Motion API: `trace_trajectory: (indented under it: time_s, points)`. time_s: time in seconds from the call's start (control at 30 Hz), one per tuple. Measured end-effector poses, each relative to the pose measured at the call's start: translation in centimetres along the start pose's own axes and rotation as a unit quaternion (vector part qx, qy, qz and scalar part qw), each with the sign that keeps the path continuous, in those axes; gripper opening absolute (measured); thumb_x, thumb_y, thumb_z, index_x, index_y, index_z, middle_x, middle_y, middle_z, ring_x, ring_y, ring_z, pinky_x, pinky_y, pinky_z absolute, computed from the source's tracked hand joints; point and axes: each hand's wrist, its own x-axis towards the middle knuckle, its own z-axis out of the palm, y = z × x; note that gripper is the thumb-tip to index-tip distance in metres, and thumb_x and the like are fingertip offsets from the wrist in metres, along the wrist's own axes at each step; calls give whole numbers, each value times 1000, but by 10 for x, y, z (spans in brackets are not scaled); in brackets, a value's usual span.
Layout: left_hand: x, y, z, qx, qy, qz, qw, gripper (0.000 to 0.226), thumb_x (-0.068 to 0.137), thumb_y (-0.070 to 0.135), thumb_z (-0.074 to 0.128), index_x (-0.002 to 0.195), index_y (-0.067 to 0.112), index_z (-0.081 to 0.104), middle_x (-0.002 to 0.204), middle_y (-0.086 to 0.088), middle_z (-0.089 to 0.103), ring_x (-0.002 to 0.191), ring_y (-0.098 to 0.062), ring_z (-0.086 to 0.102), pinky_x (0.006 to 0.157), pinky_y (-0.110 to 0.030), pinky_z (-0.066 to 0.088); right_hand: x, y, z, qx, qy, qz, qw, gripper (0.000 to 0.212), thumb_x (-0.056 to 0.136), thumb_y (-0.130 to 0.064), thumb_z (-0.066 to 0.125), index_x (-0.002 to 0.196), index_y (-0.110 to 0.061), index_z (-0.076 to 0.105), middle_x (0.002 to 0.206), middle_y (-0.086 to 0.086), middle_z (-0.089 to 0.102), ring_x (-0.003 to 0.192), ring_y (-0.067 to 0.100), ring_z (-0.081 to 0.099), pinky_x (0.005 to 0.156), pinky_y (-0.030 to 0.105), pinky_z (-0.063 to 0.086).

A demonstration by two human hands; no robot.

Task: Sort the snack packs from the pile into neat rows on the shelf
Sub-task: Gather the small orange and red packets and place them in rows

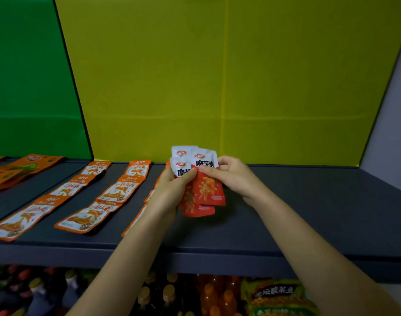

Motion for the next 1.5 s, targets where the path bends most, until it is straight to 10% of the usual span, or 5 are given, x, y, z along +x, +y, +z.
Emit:
trace_trajectory:
  time_s: [0.13, 0.43, 0.83, 1.1, 1.5]
  points:
    - [-3, -2, -4, 3, 31, 15, 999, 24, 93, 10, 49, 116, 8, 56, 110, -14, 65, 80, -17, 63, 81, -33, 52, 4, 3, -25, 47, 102, 5, 994, 28, 87, -13, 62, 110, 0, 54, 85, 8, 66, 54, 1, 63, 52, 14, 50]
    - [-7, 6, -26, -36, 75, 5, 997, 25, 93, 14, 51, 118, 12, 55, 84, 0, 65, 49, 0, 65, 41, -14, 49, 10, 41, -20, -182, 137, 96, 969, 26, 78, -29, 71, 61, -26, 50, 105, 12, 71, 101, 28, 65, 92, 43, 50]
    - [-12, 3, -20, -37, 37, -11, 999, 25, 93, 14, 51, 117, 10, 55, 84, -2, 66, 63, -11, 66, 56, -24, 53, 9, 48, -24, -404, 126, 134, 896, 52, 84, -54, 54, 115, -12, 51, 122, 8, 61, 115, 27, 55, 94, 38, 40]
    - [-15, -13, -4, -16, 5, -16, 1000, 20, 90, 12, 56, 109, 9, 58, 85, -4, 68, 59, -7, 66, 54, -22, 53, -37, 1, 2, -157, 51, -4, 986, 38, 88, -53, 48, 84, -18, 63, 70, -7, 61, 63, 6, 55, 68, 24, 43]
    - [-10, -12, 2, -125, 3, -100, 987, 22, 95, 23, 42, 96, 14, 63, 73, -2, 73, 61, -16, 67, 66, -32, 52, -54, 4, 8, 41, -1, 18, 999, 18, 84, -13, 66, 100, -13, 59, 76, -1, 68, 58, -2, 64, 57, 7, 49]
